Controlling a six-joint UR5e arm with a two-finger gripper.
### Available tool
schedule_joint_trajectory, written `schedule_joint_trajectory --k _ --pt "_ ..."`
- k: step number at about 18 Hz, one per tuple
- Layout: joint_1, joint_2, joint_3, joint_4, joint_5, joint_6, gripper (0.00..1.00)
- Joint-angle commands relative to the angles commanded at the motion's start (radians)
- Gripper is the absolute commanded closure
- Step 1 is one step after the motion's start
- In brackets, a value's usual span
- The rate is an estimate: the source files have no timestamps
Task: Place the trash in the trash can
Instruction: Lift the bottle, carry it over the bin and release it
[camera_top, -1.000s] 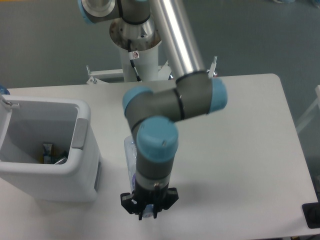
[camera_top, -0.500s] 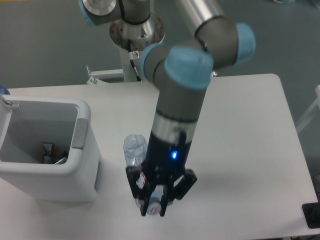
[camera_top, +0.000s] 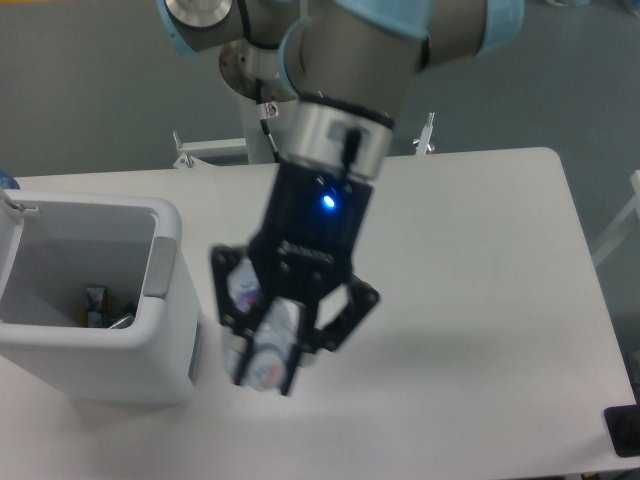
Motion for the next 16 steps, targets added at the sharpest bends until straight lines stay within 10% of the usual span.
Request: schedule_joint_trajectory --k 13,16 --pt "-0.216 0.017 -0.098 0.002 0.006 0.000 0.75" --pt "-0.218 0.021 -0.124 0.009 0.009 0.012 0.49"
